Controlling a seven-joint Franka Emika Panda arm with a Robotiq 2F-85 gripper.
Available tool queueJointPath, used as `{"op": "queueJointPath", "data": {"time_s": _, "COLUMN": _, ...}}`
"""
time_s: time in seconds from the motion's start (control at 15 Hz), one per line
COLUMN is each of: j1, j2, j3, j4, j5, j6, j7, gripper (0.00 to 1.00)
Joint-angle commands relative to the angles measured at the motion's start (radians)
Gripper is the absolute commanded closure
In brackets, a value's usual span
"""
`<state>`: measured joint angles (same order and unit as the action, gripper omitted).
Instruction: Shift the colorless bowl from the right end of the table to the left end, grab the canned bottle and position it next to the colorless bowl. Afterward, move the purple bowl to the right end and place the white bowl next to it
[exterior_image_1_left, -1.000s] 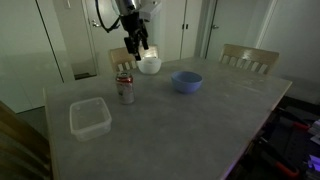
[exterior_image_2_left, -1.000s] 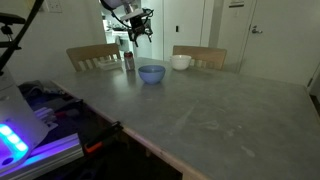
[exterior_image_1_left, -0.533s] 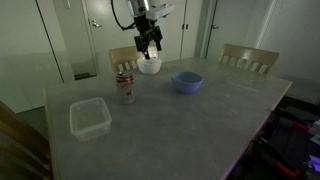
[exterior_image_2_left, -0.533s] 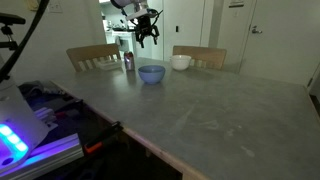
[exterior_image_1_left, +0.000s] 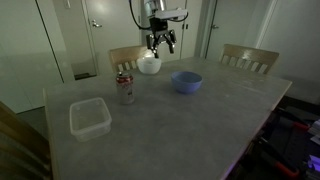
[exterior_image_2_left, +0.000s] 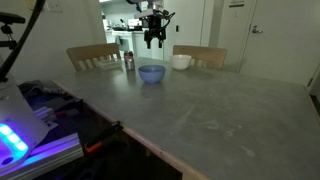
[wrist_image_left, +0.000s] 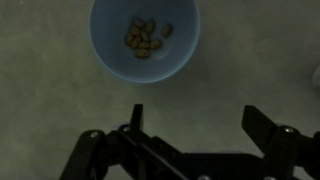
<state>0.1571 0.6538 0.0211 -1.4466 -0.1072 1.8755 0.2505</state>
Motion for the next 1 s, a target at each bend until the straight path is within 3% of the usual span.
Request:
{"op": "queueJointPath", "data": {"time_s": 0.0, "j1": -0.040, "j2": -0.103, "j3": -0.015, "j4": -0.155, "j5": 0.055, "j6": 0.046, "j7": 0.028, "gripper": 0.00}}
{"op": "queueJointPath", "data": {"time_s": 0.33, "j1": -0.105, "j2": -0.209, "j3": -0.004, "j4": -0.359, "j5": 0.065, "j6": 0.189, "j7": -0.130, "gripper": 0.00}}
{"op": "queueJointPath", "data": {"time_s": 0.73, "j1": -0.197, "j2": -0.286, "j3": 0.021, "j4": -0.569, "j5": 0.147, "j6": 0.427, "j7": -0.457, "gripper": 0.00}}
{"op": "queueJointPath", "data": {"time_s": 0.93, "j1": -0.201, "j2": -0.287, "j3": 0.004, "j4": -0.624, "j5": 0.172, "j6": 0.547, "j7": -0.412, "gripper": 0.00}}
